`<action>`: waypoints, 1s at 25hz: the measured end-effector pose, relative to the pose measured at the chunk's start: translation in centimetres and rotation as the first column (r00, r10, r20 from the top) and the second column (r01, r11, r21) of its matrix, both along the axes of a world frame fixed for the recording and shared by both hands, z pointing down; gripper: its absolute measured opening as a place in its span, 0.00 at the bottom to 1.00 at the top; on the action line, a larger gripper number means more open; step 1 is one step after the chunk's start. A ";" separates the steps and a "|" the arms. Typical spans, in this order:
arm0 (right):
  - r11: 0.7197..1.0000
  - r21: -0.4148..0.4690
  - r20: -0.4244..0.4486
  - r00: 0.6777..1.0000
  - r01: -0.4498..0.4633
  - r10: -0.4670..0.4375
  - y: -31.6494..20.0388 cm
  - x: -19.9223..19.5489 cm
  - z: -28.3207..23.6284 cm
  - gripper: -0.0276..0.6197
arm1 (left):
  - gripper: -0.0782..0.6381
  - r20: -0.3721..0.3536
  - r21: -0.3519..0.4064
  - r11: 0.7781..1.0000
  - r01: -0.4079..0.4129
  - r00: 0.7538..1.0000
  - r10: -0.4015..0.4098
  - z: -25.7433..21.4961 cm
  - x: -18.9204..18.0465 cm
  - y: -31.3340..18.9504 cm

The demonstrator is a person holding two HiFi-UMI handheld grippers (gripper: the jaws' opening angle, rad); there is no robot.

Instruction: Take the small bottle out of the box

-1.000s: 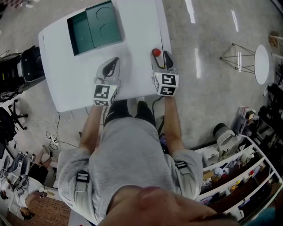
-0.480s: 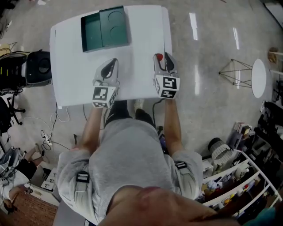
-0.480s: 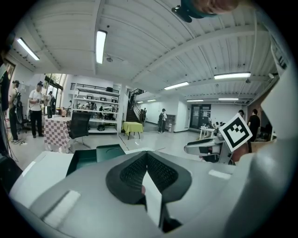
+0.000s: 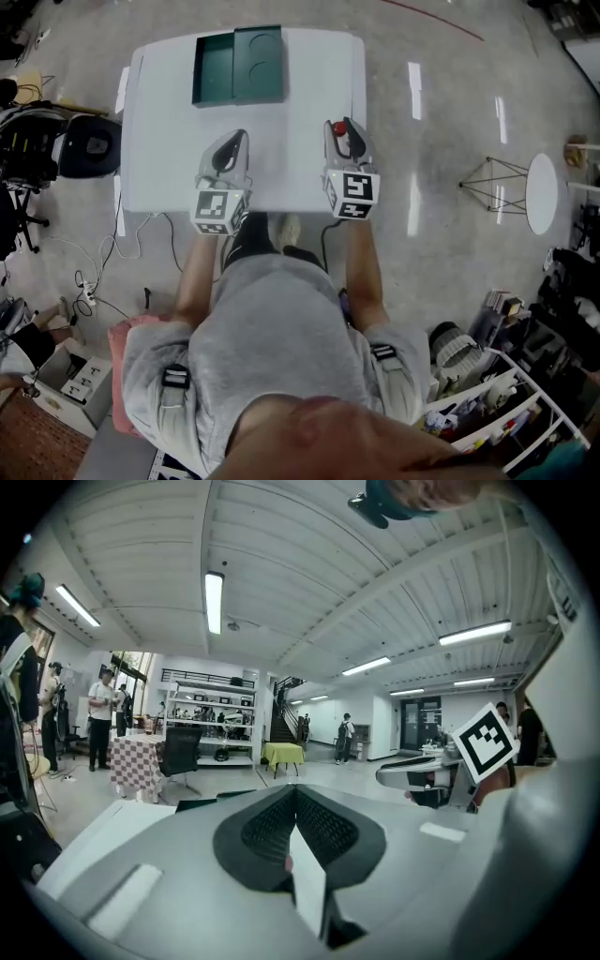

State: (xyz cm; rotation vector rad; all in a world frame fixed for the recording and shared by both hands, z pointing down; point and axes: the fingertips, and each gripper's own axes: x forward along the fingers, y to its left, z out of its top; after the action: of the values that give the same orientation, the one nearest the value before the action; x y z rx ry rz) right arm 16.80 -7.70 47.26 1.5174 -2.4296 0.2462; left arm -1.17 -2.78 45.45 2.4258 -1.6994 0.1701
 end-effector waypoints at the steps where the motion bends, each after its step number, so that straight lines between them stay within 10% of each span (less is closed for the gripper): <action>1: 1.000 0.009 0.002 1.000 0.010 -0.010 0.3 -0.2 -0.4 0.25 | 0.12 -0.001 0.008 1.000 0.008 1.000 -0.008 -0.3 -0.1 0.5; 25: 0.967 0.098 0.028 0.970 0.237 -0.241 10.3 -3.4 -3.8 0.12 | 0.12 -0.008 0.111 0.978 0.174 0.985 -0.174 -4.2 -0.5 10.6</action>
State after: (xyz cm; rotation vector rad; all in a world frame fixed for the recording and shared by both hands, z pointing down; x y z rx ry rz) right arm 13.41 2.60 43.42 1.2477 -2.6590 0.1161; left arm -1.71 7.87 41.27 2.3358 -1.9602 0.0547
